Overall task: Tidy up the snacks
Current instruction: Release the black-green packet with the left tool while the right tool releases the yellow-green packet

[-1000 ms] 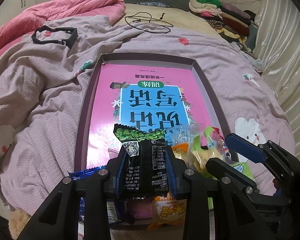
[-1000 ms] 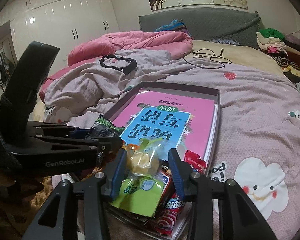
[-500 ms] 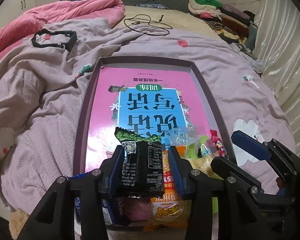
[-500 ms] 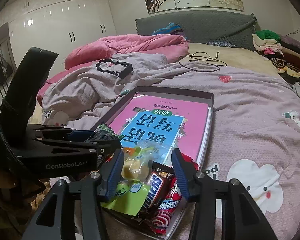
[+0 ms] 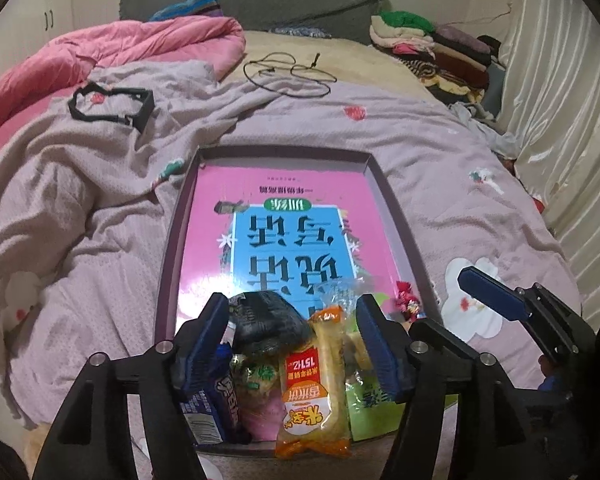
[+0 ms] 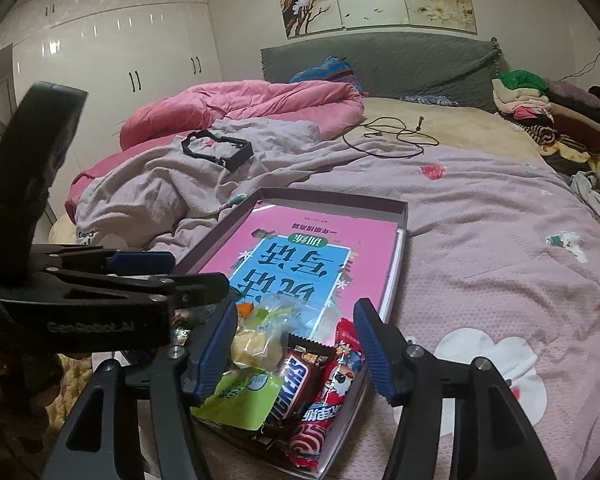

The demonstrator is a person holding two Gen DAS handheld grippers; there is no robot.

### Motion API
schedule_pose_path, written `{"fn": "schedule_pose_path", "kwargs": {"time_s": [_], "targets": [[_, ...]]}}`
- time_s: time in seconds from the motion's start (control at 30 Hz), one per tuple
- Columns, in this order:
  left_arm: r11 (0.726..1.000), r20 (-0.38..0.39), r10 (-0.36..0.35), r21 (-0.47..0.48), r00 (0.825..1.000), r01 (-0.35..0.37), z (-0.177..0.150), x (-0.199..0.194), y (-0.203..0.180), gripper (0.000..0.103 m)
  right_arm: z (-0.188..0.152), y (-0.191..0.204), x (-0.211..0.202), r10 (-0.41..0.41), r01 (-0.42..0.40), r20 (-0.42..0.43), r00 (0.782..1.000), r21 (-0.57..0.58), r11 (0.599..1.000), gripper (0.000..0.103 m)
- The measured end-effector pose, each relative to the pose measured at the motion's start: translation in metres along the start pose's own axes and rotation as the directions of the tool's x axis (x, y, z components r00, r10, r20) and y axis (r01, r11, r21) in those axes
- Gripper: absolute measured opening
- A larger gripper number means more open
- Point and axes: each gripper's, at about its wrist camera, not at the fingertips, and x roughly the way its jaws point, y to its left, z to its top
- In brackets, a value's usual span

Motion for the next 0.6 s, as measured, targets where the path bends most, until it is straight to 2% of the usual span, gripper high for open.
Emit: {"fn": "schedule_pose_path", "kwargs": {"time_s": [0.27,0.6], "targets": [[1.000,0.028,0.003,-0.003,1.000,-0.003,0.002,-0.013,0.001,0.074,0.003,-0.002,-0.007,-0.022,0.022,0.018,1.000,0.006,1.000,0.065],[0.999,0.053,0.041,-0.009,0.998,-0.040,-0.004,-0.035,0.002,0.081,0.005,-0.001,-0.022,-0.035,0.034,0.044,0.998,0.008,0.999,0.073]]}}
